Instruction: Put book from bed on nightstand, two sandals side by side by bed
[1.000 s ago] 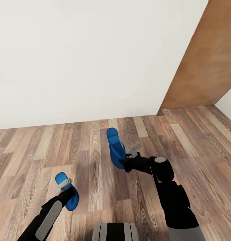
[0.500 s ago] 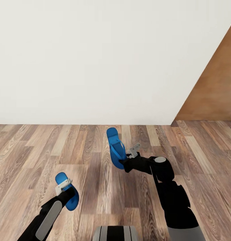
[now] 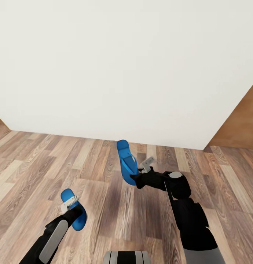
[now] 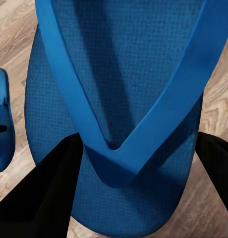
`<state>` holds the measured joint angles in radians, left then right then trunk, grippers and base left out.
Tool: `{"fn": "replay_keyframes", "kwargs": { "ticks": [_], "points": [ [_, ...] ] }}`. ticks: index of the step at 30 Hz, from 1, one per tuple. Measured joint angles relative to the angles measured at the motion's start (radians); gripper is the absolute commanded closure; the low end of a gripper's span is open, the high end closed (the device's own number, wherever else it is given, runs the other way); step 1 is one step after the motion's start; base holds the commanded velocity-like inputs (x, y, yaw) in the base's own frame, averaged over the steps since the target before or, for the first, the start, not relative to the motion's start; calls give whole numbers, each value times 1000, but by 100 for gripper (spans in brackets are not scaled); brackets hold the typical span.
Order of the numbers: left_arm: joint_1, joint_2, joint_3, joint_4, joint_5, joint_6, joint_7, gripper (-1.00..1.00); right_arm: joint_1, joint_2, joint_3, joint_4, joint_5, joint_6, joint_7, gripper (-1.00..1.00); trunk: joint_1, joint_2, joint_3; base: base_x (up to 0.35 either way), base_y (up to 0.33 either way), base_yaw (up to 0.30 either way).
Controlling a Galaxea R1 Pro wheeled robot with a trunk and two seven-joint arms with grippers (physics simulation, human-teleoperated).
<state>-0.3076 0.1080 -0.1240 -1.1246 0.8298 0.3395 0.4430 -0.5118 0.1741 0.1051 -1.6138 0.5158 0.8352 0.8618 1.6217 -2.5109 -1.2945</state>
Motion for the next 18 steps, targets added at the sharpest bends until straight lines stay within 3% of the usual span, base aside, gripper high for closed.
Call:
{"fn": "replay_keyframes", "kwargs": {
  "ticks": [18],
  "points": [
    [0,0,0,1,0,0,1,100,0,0,1,0,0,0,0,100,-8,4,70,0,0,286]
  ]
}}
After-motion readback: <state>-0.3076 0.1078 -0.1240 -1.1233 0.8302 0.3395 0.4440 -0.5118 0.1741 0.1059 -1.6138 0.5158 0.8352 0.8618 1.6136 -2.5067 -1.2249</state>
